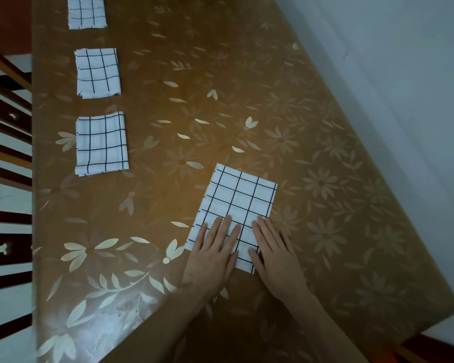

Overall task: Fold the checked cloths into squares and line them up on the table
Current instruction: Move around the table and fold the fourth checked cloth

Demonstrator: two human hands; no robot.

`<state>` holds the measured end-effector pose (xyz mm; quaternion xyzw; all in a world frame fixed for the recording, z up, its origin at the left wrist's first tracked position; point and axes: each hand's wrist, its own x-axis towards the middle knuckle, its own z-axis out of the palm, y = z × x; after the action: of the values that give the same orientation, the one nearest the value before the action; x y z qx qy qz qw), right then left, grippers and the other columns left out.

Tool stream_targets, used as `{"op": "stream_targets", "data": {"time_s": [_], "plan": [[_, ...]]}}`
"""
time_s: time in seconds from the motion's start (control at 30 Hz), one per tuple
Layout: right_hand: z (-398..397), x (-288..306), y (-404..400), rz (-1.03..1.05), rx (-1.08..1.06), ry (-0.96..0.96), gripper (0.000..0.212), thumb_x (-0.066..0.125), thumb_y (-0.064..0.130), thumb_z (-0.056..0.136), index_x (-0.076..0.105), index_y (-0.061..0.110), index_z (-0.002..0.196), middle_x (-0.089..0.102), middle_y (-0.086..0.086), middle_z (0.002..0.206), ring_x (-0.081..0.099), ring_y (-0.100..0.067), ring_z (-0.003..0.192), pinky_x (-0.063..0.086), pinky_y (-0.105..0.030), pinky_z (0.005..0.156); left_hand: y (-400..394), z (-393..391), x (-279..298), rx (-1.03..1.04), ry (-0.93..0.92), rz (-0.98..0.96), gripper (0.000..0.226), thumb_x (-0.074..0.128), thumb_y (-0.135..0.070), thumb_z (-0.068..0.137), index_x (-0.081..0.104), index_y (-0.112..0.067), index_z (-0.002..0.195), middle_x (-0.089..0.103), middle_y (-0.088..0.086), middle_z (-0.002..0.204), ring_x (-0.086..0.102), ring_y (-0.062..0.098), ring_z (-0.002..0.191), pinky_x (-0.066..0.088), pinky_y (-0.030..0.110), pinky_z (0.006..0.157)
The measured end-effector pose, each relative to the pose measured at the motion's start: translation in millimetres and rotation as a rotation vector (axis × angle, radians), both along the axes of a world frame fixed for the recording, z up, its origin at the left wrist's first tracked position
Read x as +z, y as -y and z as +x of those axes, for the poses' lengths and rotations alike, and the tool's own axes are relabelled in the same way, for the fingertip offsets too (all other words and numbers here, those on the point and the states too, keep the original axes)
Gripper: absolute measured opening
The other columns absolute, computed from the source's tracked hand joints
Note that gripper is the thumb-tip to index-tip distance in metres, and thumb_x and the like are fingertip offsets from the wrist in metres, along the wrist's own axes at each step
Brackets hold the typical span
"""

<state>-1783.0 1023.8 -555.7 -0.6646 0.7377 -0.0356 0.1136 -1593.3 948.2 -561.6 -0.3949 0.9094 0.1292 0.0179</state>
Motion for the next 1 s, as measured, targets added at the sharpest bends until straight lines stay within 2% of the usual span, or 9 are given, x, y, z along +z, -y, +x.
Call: {"op": "stream_targets", "data": {"time_s": [0.13, 0.23, 0.37, 0.53, 0.63, 0.7, 0.77, 0.9, 1.0], "plan": [[-21.2, 10.6, 8.4, 0.066, 0.063, -0.025, 0.074, 0.027, 0.065, 0.106, 0.007, 0.025, 0.165, 0.003, 0.009, 0.173, -0.003, -0.008, 0.159, 0.010, -0.047, 0.129, 2.3, 2.0, 3.7, -0.012, 0.022, 0.003, 0.069, 0.017, -0.061, 0.107, 0.012, -0.022, 0.164, 0.003, 0.008, 0.172, 0.001, 0.026, 0.159, 0.020, 0.055, 0.125], [-37.5, 17.9, 18.8, 0.089, 0.097, -0.063, 0.077, 0.028, 0.069, 0.104, 0.005, 0.029, 0.165, 0.001, 0.012, 0.173, -0.006, -0.008, 0.159, 0.010, -0.050, 0.128, 3.2, 1.8, 4.4, -0.020, 0.029, 0.002, 0.078, 0.019, -0.071, 0.102, 0.012, -0.023, 0.164, 0.003, 0.007, 0.172, -0.001, 0.026, 0.159, 0.018, 0.055, 0.125], [-49.5, 18.2, 30.7, 0.106, 0.107, -0.077, 0.076, 0.024, 0.071, 0.103, 0.002, 0.032, 0.165, -0.001, 0.015, 0.172, -0.009, -0.010, 0.159, 0.009, -0.054, 0.128, 2.9, 3.0, 4.6, -0.014, 0.046, 0.007, 0.080, 0.020, -0.072, 0.101, 0.015, -0.023, 0.164, 0.006, 0.007, 0.172, 0.001, 0.026, 0.159, 0.017, 0.055, 0.123], [-58.2, 17.3, 45.0, 0.124, 0.076, -0.091, 0.078, 0.020, 0.075, 0.101, -0.001, 0.035, 0.164, -0.004, 0.016, 0.172, -0.012, -0.013, 0.159, 0.007, -0.055, 0.128, 4.3, 0.3, 10.9, -0.028, 0.047, 0.010, 0.075, 0.022, -0.069, 0.102, 0.005, -0.030, 0.164, 0.002, 0.010, 0.172, -0.002, 0.030, 0.158, 0.012, 0.060, 0.123], [-51.3, 17.5, 37.9, 0.081, 0.011, -0.075, 0.077, 0.023, 0.072, 0.102, 0.007, 0.031, 0.165, 0.003, 0.013, 0.173, -0.006, -0.013, 0.159, 0.009, -0.053, 0.128, 8.3, -4.2, 19.1, -0.019, 0.037, 0.024, 0.073, 0.034, -0.063, 0.099, 0.022, -0.028, 0.162, 0.008, 0.015, 0.171, 0.001, 0.033, 0.158, 0.017, 0.062, 0.123], [-42.2, 17.3, 29.8, 0.031, -0.023, -0.060, 0.076, 0.026, 0.069, 0.103, 0.014, 0.026, 0.165, 0.010, 0.008, 0.173, -0.001, -0.013, 0.160, 0.011, -0.049, 0.129, 8.2, -11.0, 20.7, -0.015, -0.003, 0.031, 0.068, 0.040, -0.056, 0.098, 0.036, -0.022, 0.156, 0.018, 0.014, 0.169, 0.013, 0.032, 0.157, 0.022, 0.058, 0.123], [-36.8, 15.3, 24.6, 0.000, 0.001, -0.032, 0.075, 0.029, 0.065, 0.105, 0.015, 0.022, 0.165, 0.011, 0.005, 0.173, 0.002, -0.012, 0.160, 0.012, -0.046, 0.129, 5.6, -17.5, 16.4, -0.018, -0.022, 0.040, 0.062, 0.036, -0.051, 0.102, 0.042, -0.018, 0.154, 0.027, 0.011, 0.167, 0.025, 0.029, 0.154, 0.027, 0.054, 0.122], [-47.9, 14.4, 32.6, 0.072, -0.004, -0.027, 0.077, 0.022, 0.070, 0.104, 0.004, 0.027, 0.165, 0.002, 0.010, 0.173, -0.004, -0.008, 0.159, 0.013, -0.051, 0.128, 1.7, -17.7, 2.1, -0.042, 0.025, 0.033, 0.066, 0.022, -0.056, 0.107, 0.014, -0.023, 0.164, 0.018, 0.009, 0.170, 0.013, 0.027, 0.158, 0.022, 0.053, 0.124], [-59.2, 14.9, 41.0, 0.104, 0.006, -0.040, 0.082, 0.023, 0.075, 0.101, 0.001, 0.030, 0.165, -0.001, 0.013, 0.173, -0.006, -0.007, 0.158, 0.009, -0.052, 0.129, 2.2, -16.9, 0.2, -0.044, 0.044, 0.018, 0.067, 0.017, -0.058, 0.107, 0.010, -0.024, 0.164, 0.013, 0.009, 0.171, 0.009, 0.027, 0.158, 0.019, 0.054, 0.125]]}}
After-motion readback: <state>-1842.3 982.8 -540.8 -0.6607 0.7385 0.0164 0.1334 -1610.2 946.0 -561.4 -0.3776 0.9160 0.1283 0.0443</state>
